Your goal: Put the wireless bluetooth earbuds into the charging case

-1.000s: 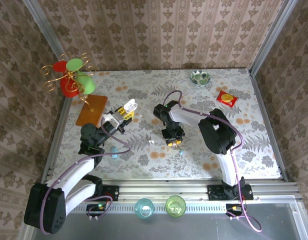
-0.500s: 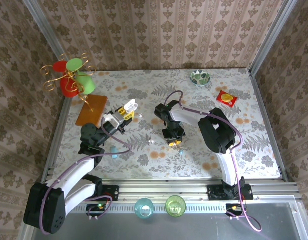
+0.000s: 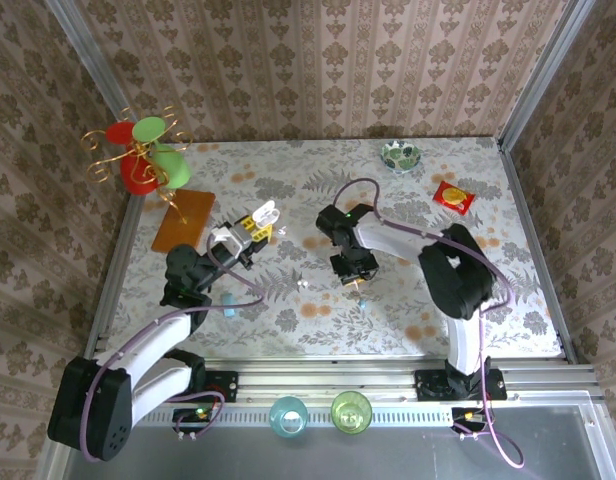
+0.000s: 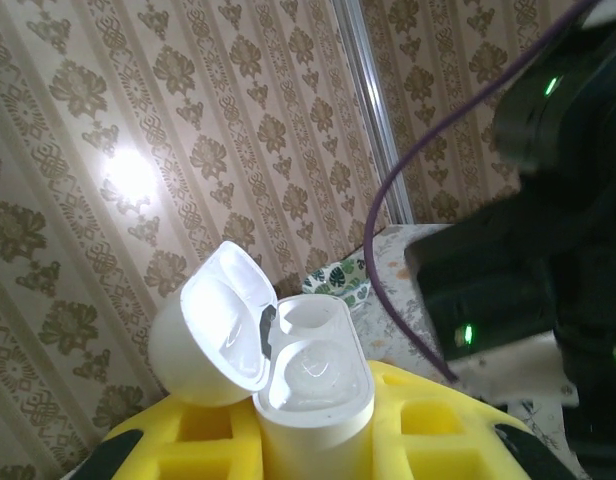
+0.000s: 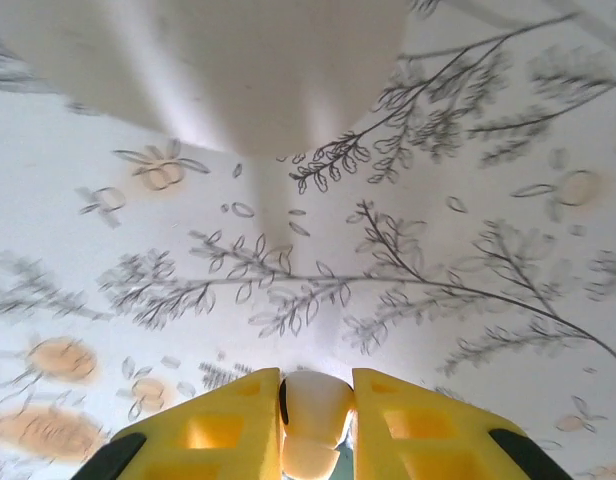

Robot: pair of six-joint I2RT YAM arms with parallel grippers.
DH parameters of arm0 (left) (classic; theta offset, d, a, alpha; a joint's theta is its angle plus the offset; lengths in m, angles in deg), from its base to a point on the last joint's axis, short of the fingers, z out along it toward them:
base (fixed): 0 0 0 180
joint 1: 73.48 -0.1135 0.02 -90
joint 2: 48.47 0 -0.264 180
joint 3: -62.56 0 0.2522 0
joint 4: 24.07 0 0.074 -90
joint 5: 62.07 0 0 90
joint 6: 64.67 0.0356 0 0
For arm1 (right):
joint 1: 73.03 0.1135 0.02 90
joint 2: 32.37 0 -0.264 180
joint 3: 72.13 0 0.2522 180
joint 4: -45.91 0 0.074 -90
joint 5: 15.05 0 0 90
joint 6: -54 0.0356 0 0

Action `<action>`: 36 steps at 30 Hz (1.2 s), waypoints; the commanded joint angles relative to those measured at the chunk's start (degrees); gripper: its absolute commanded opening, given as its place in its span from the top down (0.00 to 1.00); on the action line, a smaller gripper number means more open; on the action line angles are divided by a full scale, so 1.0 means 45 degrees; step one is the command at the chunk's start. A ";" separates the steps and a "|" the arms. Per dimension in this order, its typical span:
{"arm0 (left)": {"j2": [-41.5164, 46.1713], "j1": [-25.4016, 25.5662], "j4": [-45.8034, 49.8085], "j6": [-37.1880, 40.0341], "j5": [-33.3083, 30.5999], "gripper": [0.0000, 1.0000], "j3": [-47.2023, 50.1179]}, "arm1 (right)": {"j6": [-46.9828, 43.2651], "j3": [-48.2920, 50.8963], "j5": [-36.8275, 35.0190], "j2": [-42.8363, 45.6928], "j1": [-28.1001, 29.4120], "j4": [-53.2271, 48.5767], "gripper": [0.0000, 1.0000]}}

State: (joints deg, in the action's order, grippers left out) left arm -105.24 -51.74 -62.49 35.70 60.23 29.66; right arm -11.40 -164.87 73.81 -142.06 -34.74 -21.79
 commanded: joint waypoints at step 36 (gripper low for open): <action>-0.3640 0.1264 -0.0929 -0.3560 0.3693 1.00 -0.2279 | -0.4138 0.1013 0.4898 0.5897 0.0672 1.0539 0.78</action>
State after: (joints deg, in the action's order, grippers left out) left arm -120.89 -47.48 -63.37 23.55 73.52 21.00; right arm -28.82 -158.32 93.24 -114.41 -32.17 23.59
